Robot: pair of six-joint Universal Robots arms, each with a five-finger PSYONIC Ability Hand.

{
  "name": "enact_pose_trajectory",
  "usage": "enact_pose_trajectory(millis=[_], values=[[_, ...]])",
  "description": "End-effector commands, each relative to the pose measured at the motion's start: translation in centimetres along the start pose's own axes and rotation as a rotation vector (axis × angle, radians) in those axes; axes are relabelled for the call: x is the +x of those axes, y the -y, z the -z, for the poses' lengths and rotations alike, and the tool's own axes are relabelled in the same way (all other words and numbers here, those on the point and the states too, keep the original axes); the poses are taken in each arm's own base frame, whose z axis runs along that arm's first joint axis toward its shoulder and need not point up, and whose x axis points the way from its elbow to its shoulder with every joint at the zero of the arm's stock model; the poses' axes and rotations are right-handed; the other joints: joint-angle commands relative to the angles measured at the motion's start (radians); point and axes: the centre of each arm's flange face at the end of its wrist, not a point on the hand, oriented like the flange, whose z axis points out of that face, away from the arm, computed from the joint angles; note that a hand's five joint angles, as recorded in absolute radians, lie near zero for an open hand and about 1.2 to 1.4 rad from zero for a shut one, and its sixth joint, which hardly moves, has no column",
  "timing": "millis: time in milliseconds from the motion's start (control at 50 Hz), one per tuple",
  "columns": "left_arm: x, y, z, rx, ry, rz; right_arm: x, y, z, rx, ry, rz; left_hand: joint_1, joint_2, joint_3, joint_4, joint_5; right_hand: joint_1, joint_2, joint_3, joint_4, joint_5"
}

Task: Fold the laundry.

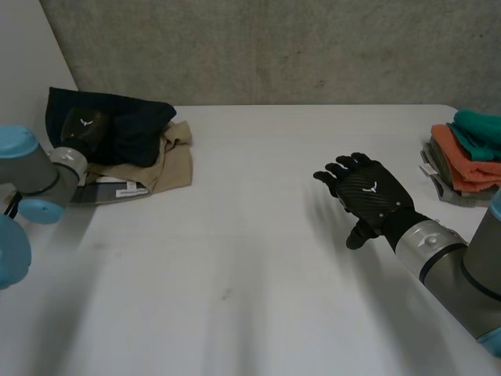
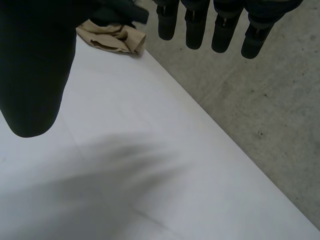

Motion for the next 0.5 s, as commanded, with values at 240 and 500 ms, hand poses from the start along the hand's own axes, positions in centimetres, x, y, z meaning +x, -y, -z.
enact_pose_trajectory(millis=[240,500], values=[[0.9,26.4,6.1,0.482,0.056,0.062,0.5,0.2,0.3,-0.001,-0.037,0.0,0.339,0.286,0.293,0.298,0.32,-0.049,-0.036,-0.035,-0.036,-0.047],[9.5,30.0,16.4,0.426,-0.322,0.244,3.9,1.2,0.8,0.004,-0.187,-0.001,0.339,0.286,0.293,0.298,0.32,-0.049,-0.036,-0.035,-0.036,-0.047]])
